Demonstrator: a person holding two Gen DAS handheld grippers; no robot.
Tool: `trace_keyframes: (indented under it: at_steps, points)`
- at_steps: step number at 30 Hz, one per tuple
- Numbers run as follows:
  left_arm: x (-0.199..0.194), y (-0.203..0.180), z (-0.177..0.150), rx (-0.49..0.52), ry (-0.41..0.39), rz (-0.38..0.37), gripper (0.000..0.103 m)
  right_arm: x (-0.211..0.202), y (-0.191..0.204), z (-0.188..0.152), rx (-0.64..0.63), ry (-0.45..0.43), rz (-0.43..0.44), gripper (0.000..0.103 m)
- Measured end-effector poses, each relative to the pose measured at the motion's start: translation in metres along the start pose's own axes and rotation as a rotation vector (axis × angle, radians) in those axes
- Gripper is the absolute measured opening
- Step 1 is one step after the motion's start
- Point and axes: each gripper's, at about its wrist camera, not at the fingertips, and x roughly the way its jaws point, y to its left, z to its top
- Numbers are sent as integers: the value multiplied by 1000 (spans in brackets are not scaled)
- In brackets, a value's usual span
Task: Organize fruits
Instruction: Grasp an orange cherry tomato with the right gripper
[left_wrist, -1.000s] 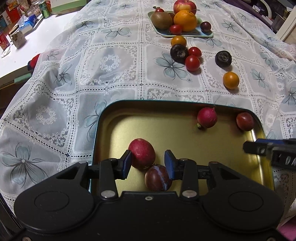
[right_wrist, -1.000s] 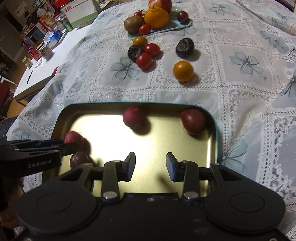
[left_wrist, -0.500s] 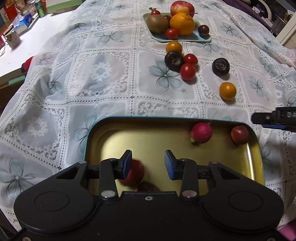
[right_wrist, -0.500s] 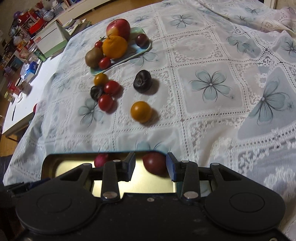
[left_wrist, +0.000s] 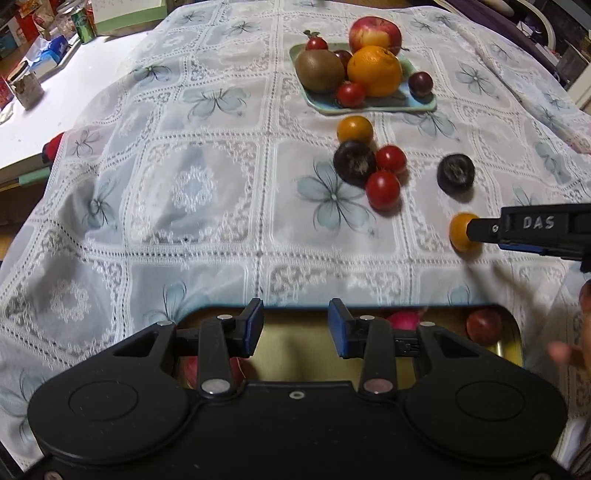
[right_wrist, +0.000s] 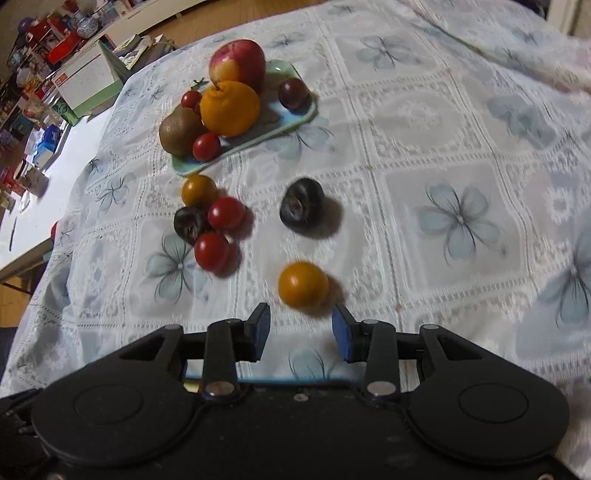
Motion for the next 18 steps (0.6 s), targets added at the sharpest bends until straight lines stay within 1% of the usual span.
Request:
trace_keyframes:
  at_steps: [8, 14, 18]
  points:
    - [7, -1, 30, 1, -28, 41, 47, 20, 10, 7, -12, -78, -76, 41]
    - [17, -13, 64, 18, -49, 58, 47, 30, 14, 5, -51, -65, -97, 42]
    - [29, -24, 88, 41, -57, 49, 47, 38, 12, 3, -60, -51, -88, 43]
